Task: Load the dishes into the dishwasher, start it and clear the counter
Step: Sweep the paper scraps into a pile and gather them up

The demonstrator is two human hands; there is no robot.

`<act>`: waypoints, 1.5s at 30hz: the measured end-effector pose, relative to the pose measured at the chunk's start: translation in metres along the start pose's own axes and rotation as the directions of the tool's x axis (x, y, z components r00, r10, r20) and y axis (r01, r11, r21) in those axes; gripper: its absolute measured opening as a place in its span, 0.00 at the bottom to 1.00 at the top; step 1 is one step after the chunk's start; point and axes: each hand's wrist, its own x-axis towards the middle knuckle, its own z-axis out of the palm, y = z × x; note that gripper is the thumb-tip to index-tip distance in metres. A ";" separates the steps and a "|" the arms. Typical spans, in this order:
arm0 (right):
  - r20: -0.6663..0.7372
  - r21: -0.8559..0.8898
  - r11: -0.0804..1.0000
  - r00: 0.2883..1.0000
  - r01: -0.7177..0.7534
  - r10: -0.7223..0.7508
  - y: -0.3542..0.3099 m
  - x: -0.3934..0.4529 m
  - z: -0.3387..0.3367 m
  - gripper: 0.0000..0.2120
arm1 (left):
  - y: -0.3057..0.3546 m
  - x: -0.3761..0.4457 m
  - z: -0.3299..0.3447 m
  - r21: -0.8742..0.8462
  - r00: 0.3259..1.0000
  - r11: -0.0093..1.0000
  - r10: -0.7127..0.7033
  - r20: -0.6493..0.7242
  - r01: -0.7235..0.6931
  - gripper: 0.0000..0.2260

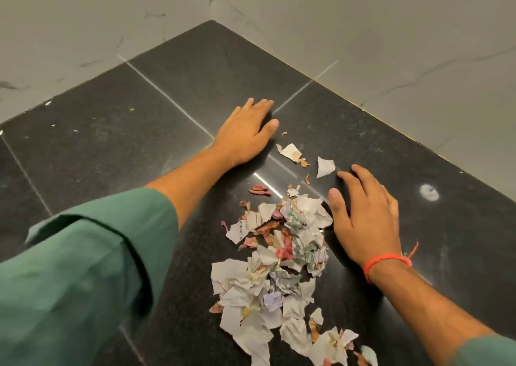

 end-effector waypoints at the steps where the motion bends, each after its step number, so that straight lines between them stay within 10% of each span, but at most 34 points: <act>1: -0.001 0.007 1.000 1.000 -0.002 0.002 -0.001 0.000 0.000 0.27 | 0.008 0.006 0.003 0.035 0.997 0.997 0.066 0.027 -0.067 0.27; 7: -0.011 0.088 0.996 1.000 0.002 -0.001 0.001 -0.001 -0.001 0.30 | 0.068 -0.048 0.030 -0.051 0.843 0.881 0.465 0.271 -0.470 0.23; 10: -0.011 0.101 0.995 1.000 0.005 -0.004 0.001 -0.001 0.000 0.30 | 0.079 -0.080 0.028 -0.299 0.798 0.844 0.525 0.297 -0.444 0.22; 18: -0.003 0.055 0.998 1.000 0.014 -0.014 0.001 0.000 0.000 0.34 | 0.011 -0.070 -0.022 -0.274 0.997 0.961 0.009 -0.074 -0.029 0.19; 23: -0.009 0.037 0.999 1.000 0.021 -0.021 0.001 0.000 0.001 0.35 | 0.008 -0.088 0.005 0.023 0.971 0.976 0.213 0.112 -0.216 0.25; 33: -0.068 0.232 0.973 0.997 -0.012 0.028 0.003 0.001 0.000 0.30 | 0.108 -0.153 0.046 -0.300 0.957 0.930 0.260 0.131 -0.212 0.24; 38: -0.087 0.235 0.972 0.996 0.004 0.017 0.006 0.001 0.002 0.28 | 0.103 -0.159 0.029 -0.627 0.996 0.775 0.092 -0.008 -0.077 0.16; 45: -0.086 0.208 0.978 0.996 0.000 0.018 0.006 0.001 0.003 0.28 | -0.017 -0.180 -0.010 -0.198 0.963 0.965 -0.206 -0.173 0.171 0.23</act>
